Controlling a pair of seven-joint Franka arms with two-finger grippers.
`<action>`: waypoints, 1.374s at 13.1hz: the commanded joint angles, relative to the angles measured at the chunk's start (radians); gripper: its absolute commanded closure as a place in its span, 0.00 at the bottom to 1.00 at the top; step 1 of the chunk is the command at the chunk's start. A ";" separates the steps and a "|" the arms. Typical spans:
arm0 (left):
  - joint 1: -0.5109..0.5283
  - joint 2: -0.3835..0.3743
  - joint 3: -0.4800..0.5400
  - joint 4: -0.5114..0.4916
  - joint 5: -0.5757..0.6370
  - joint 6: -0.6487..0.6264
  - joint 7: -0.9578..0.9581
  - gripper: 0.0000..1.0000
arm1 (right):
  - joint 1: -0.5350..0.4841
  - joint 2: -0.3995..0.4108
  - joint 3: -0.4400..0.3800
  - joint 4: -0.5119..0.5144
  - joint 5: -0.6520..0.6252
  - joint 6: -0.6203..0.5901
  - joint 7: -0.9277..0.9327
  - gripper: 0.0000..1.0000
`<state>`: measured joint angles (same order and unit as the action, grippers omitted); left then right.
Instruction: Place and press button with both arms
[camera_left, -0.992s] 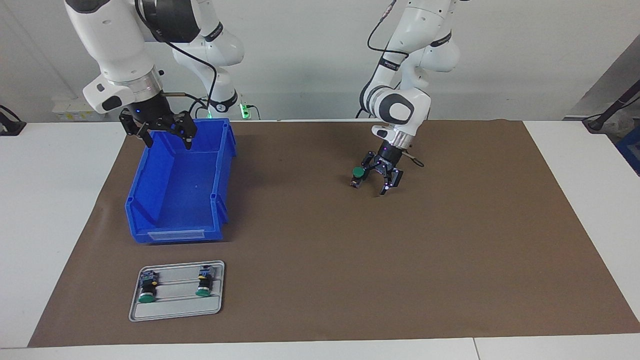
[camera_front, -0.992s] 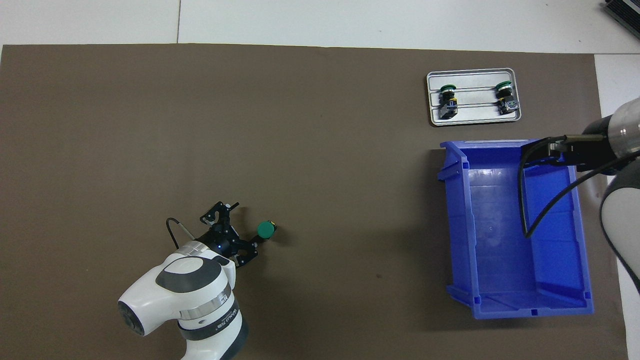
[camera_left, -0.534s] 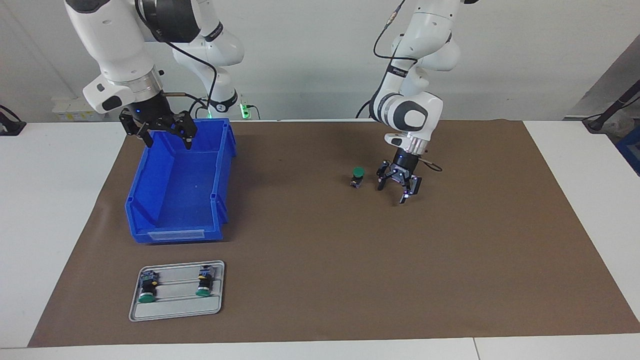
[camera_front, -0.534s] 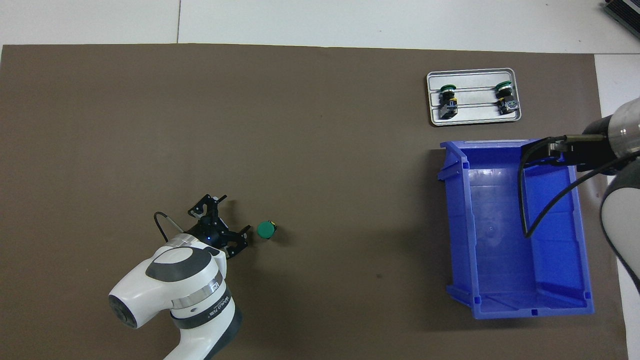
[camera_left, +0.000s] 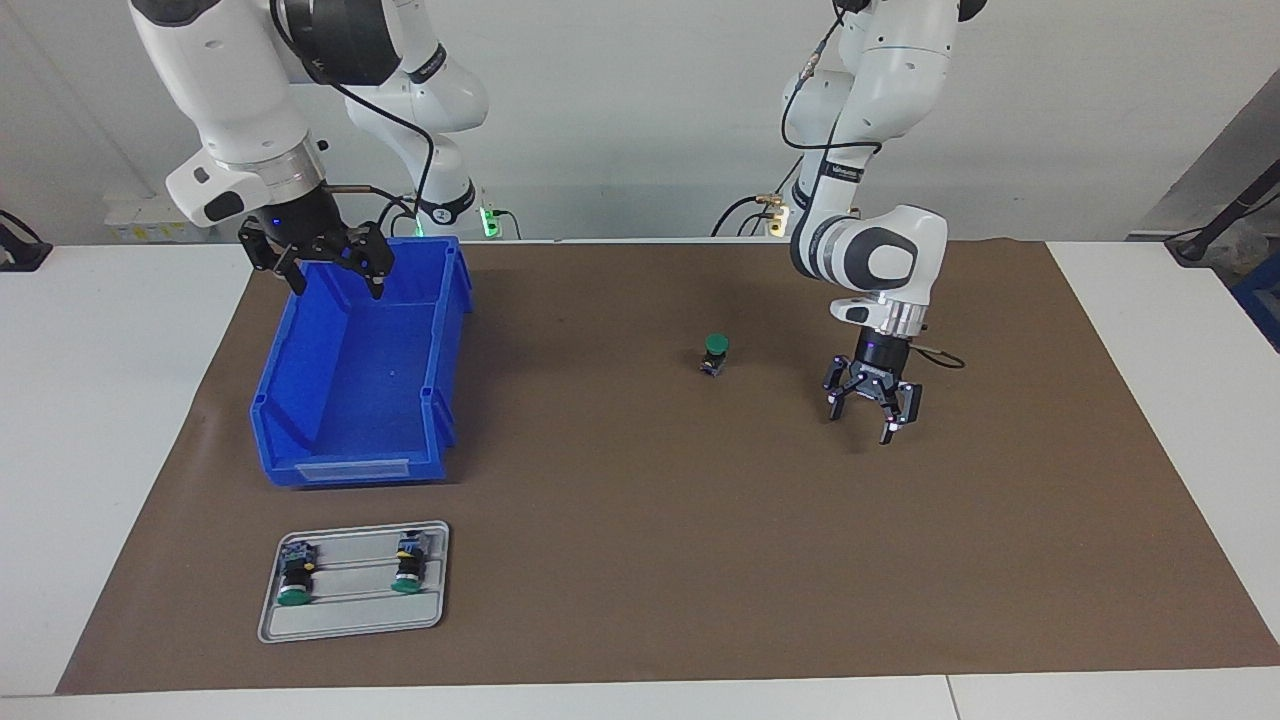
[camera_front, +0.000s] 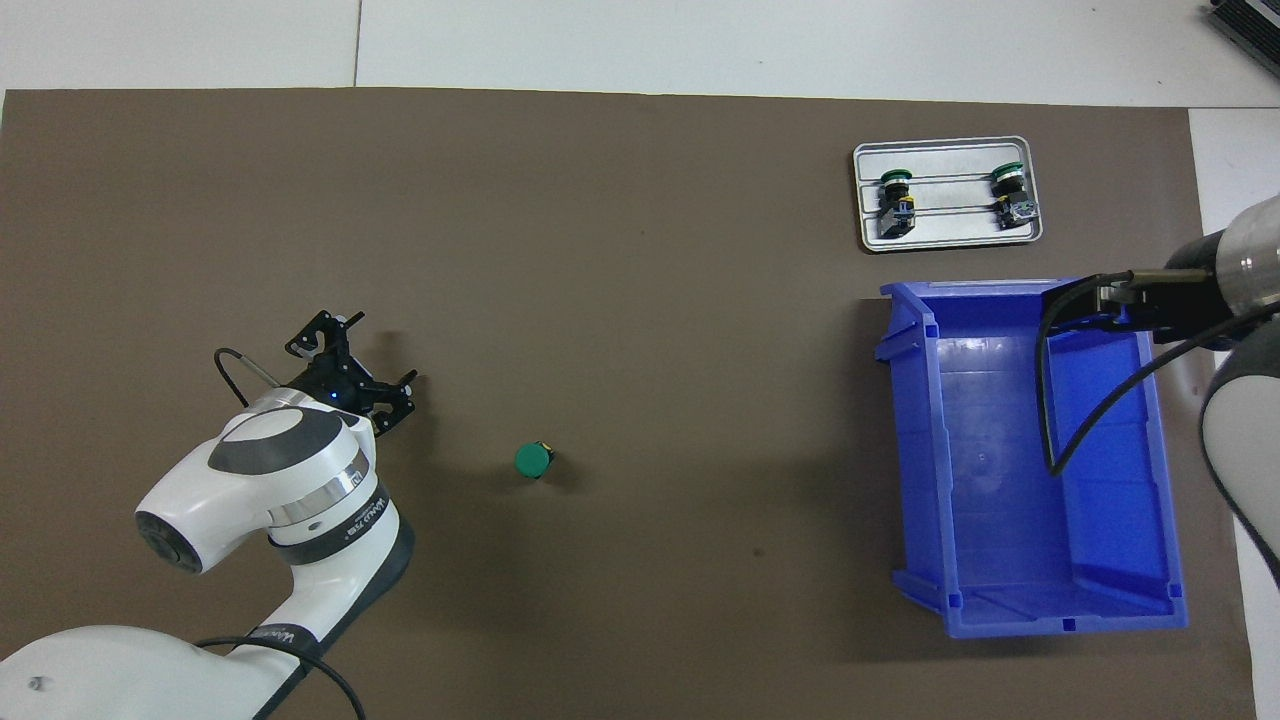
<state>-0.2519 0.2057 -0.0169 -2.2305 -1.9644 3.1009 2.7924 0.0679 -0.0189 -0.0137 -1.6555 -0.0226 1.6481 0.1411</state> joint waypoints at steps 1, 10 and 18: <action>0.101 0.024 -0.005 0.026 0.095 -0.001 0.242 0.00 | -0.002 -0.009 -0.002 -0.007 0.006 -0.010 -0.012 0.00; 0.429 0.057 0.034 0.158 0.955 -0.138 0.243 0.00 | -0.002 -0.009 -0.002 -0.007 0.006 -0.010 -0.012 0.00; 0.459 0.086 0.262 0.560 1.659 -0.660 0.233 0.00 | -0.003 -0.009 -0.002 -0.007 0.006 -0.011 -0.012 0.00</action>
<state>0.2057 0.2537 0.2339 -1.7476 -0.3295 2.4986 2.7964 0.0679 -0.0189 -0.0137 -1.6555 -0.0226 1.6481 0.1411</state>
